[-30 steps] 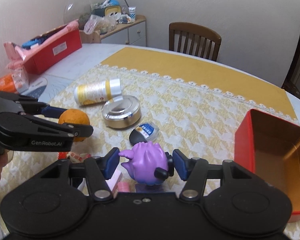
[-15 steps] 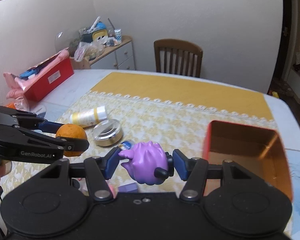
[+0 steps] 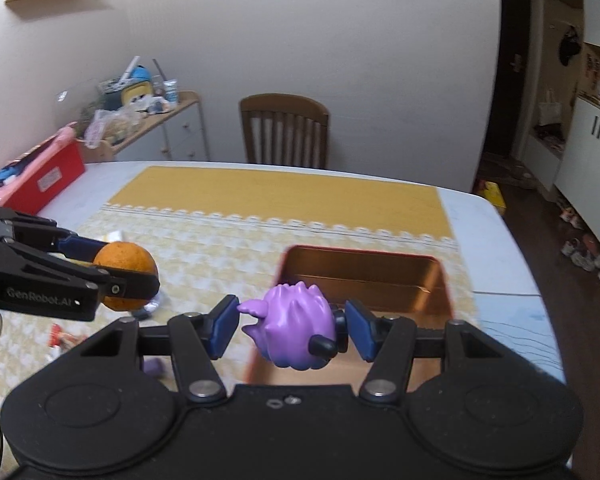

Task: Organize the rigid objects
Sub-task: 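Carry the orange and purple toy over the red tin with both grippers, then lower both items into the red tin and open both grippers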

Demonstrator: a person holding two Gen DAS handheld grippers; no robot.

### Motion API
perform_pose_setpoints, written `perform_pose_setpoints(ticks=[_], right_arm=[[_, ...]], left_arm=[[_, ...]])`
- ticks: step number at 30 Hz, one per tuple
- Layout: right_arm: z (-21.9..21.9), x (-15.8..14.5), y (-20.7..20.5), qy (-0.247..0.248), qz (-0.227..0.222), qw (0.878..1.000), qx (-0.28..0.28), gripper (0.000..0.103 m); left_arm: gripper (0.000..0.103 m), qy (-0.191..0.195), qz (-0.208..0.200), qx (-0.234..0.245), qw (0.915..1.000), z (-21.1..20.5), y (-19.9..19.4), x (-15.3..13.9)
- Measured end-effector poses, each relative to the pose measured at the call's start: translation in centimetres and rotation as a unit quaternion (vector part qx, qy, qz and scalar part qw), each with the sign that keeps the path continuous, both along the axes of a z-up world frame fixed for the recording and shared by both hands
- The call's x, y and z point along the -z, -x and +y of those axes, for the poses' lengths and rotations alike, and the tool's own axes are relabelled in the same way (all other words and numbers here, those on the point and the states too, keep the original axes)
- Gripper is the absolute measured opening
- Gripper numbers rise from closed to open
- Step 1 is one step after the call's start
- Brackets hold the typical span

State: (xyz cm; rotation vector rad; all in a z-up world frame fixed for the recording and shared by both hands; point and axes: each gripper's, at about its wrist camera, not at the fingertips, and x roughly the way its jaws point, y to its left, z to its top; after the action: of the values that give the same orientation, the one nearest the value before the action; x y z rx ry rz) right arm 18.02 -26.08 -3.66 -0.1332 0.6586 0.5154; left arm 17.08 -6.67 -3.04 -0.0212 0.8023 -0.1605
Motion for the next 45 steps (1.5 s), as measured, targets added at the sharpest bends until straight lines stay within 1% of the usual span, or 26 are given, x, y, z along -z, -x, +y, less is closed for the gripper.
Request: perform_pose_setpoints(ticks=[5, 12, 18, 25, 28, 32, 37, 41, 45], right_arm=[[-2.3, 0.9, -1.1, 0.006, 0.003, 1.000, 0.015, 0.058], [-3.6, 2.5, -2.4, 0.020, 0.006, 1.000, 0.016, 0.058], [-3.8, 3.9, -3.7, 0.038, 0.009, 0.999, 0.000, 0.058], [-3.0, 5.4, -5.6, 0.061, 0.019, 0.998, -0.026, 0.057], [-2.5, 5.9, -5.8, 0.073, 0.015, 0.996, -0.042, 0.057], [-2.3, 6.6, -6.1, 0.081, 0.021, 0.995, -0.052, 0.057], [-2.5, 7.3, -6.3, 0.084, 0.034, 0.994, -0.055, 0.057], [-2.5, 7.8, -6.4, 0.087, 0.047, 0.994, -0.055, 0.058], [-2.5, 7.9, -6.5, 0.083, 0.051, 0.994, -0.054, 0.058]], left_arm=[[0.054, 0.010, 0.010, 0.015, 0.9998, -3.0, -2.7, 0.6], [0.054, 0.019, 0.026, 0.010, 0.9994, -5.8, -6.6, 2.1], [0.054, 0.016, 0.036, 0.007, 0.9992, -7.9, -9.8, 3.7], [0.054, 0.010, 0.057, 0.009, 0.9983, -10.0, -12.8, 6.1], [0.054, 0.007, 0.063, 0.010, 0.9979, -10.7, -13.7, 6.9], [0.054, 0.006, 0.070, 0.012, 0.9975, -11.4, -14.6, 7.9], [0.054, 0.009, 0.078, 0.010, 0.9969, -11.9, -15.1, 9.0], [0.054, 0.004, 0.087, 0.009, 0.9962, -12.1, -15.2, 9.7], [0.054, 0.008, 0.085, 0.005, 0.9964, -12.0, -15.2, 9.9]])
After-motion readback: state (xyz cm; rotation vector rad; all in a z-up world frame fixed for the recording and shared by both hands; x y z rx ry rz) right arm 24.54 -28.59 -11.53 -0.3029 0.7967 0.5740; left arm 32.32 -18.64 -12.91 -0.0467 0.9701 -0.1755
